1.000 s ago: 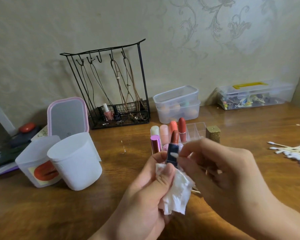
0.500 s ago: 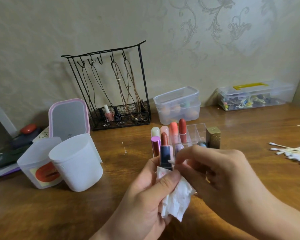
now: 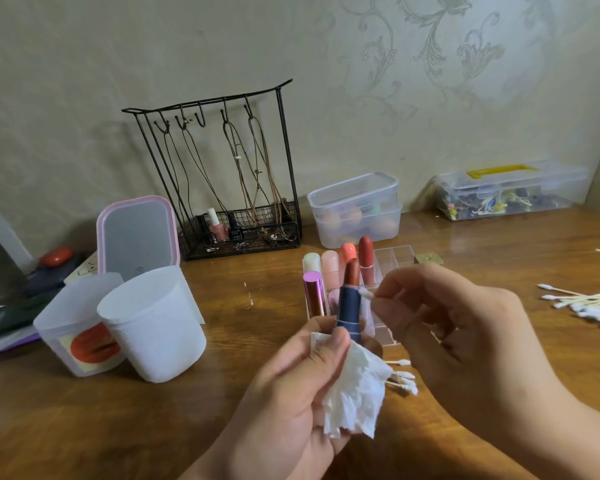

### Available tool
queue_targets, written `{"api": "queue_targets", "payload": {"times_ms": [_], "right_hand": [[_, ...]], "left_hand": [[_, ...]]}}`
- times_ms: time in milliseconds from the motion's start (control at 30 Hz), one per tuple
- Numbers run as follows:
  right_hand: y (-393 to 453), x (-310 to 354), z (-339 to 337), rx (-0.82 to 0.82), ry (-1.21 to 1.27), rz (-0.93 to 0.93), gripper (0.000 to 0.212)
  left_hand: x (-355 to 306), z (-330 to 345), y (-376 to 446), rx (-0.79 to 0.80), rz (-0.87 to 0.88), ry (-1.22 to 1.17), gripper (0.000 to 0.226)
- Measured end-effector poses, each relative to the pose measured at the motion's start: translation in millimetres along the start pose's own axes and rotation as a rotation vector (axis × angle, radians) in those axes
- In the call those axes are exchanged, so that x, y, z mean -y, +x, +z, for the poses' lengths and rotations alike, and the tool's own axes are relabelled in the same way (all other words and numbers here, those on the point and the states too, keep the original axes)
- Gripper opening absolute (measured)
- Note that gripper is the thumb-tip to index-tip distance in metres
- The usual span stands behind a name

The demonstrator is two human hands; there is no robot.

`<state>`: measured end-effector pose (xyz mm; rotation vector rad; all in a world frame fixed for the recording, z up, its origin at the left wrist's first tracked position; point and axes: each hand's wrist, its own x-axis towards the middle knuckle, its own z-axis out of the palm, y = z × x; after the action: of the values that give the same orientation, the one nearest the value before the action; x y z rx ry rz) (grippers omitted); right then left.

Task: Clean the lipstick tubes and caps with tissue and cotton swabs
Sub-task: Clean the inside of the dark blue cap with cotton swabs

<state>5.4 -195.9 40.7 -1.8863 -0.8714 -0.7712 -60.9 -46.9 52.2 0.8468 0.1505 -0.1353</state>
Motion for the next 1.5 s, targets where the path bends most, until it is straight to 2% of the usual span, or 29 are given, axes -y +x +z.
{"api": "queue_targets", "payload": {"times_ms": [67,167,300,467,600,667,733,767,833,967,1167,1267,1333,1400,1500], "right_hand": [[-0.7,-1.1,-0.2,0.010,-0.005,-0.001,0.006],[-3.6,0.1,1.3,0.045,-0.004,-0.047,0.005],[-1.9,2.1,0.4,-0.013,0.076,-0.003,0.007],[-0.9,4.9,1.8,-0.016,0.095,-0.003,0.011],[0.2,4.1,0.5,-0.023,0.101,-0.003,0.008],[-0.4,3.3,1.0,0.024,0.097,-0.025,0.006],[-1.0,2.5,0.7,0.079,0.067,-0.061,0.004],[-0.7,2.1,-0.2,0.085,0.040,-0.070,0.005],[-0.2,0.9,-1.6,0.069,0.023,-0.049,0.005],[-2.5,0.3,0.8,0.129,0.008,-0.069,0.008],[-4.1,-0.2,2.5,0.135,-0.053,-0.055,0.010],[-3.2,-1.2,0.0,0.107,-0.058,-0.045,0.008],[-2.4,-0.9,-1.5,0.092,-0.049,-0.038,0.009],[-2.2,1.7,-2.1,0.116,-0.052,-0.055,0.009],[-1.4,2.0,-3.4,0.092,-0.052,-0.043,0.006]], "left_hand": [[0.3,-1.0,0.0,0.017,-0.003,0.039,0.022],[-3.1,2.6,-1.1,-0.046,-0.002,0.042,0.015],[-7.1,5.1,-0.5,-0.006,-0.015,-0.052,0.013],[-4.7,-7.3,-0.6,0.179,-0.076,-0.110,0.054],[-1.9,-12.5,3.1,0.221,-0.092,-0.118,0.063],[-3.6,-7.9,1.5,0.193,-0.083,-0.100,0.049],[-4.8,-3.4,0.0,0.078,-0.049,-0.045,0.017],[-5.9,-0.3,0.1,0.024,-0.041,-0.035,0.011],[-4.3,-1.0,1.8,0.037,-0.036,-0.059,0.014],[-1.8,-3.1,3.6,0.073,-0.061,0.001,0.035],[-2.1,-3.9,4.3,0.074,-0.042,-0.025,0.025],[-2.6,0.1,2.3,0.033,-0.040,-0.009,0.009],[-2.2,0.6,2.4,0.008,-0.044,-0.002,0.014],[-2.4,1.7,4.3,0.009,-0.018,0.027,0.001],[-0.6,-4.5,6.8,0.033,-0.003,0.065,0.012]]}}
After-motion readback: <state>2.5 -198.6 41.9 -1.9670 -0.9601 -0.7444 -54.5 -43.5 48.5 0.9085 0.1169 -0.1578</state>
